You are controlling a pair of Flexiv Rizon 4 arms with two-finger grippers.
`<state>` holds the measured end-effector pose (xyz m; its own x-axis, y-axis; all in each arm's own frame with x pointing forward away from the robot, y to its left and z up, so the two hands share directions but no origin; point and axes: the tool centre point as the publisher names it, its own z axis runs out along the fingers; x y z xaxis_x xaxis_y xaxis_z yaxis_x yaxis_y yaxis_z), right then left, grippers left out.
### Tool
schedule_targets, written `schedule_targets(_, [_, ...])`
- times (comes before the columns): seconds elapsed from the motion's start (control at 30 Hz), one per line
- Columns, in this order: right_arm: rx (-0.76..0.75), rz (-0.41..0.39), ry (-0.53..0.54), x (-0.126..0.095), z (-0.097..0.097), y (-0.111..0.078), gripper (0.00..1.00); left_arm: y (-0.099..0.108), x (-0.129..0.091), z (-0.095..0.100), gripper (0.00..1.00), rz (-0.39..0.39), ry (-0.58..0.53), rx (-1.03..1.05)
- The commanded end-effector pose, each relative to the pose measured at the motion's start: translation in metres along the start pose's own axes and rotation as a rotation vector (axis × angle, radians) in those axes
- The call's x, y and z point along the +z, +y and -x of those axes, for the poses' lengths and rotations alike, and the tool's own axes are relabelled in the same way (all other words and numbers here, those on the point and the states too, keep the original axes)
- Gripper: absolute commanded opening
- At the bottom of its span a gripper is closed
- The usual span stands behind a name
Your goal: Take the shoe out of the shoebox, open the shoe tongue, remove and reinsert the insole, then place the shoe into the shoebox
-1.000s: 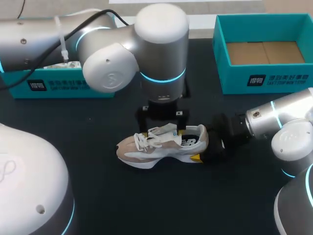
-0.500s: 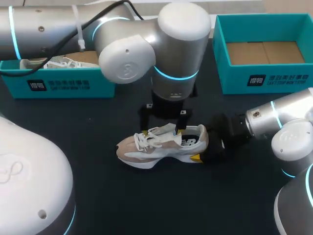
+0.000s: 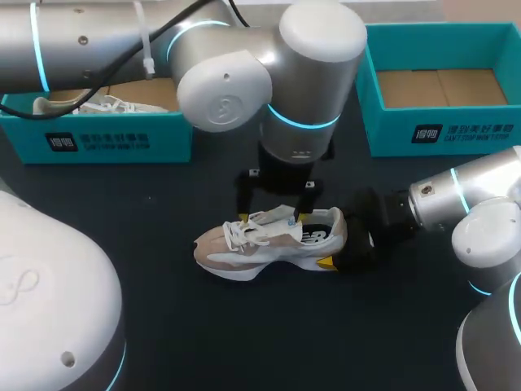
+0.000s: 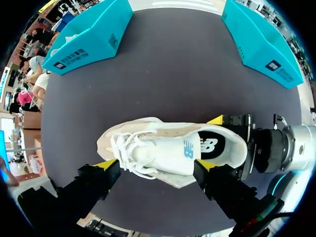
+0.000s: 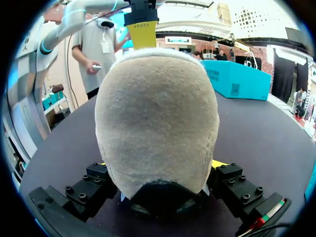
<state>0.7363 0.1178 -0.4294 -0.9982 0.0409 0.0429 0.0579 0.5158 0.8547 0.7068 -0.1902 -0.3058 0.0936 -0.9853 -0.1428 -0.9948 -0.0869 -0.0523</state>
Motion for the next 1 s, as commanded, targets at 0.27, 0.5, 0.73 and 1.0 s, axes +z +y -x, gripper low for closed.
schedule_targets(0.27, [0.001,-0.004,-0.001,0.01,0.002,-0.002,0.0,0.003,0.0,-0.003,1.0,-0.007,-0.005,-0.012])
schedule_targets(0.5, [0.001,-0.004,-0.001,0.01,0.002,-0.002,0.0,0.003,-0.002,-0.02,1.0,-0.019,0.007,0.007])
schedule_targets(0.73, [0.001,-0.004,-0.001,0.01,0.002,-0.002,0.0,0.004,0.005,-0.042,1.0,-0.026,0.002,0.024])
schedule_targets(1.0, [0.001,-0.004,-0.001,0.01,0.002,-0.002,0.0,0.002,0.02,-0.054,1.0,-0.022,-0.007,0.014])
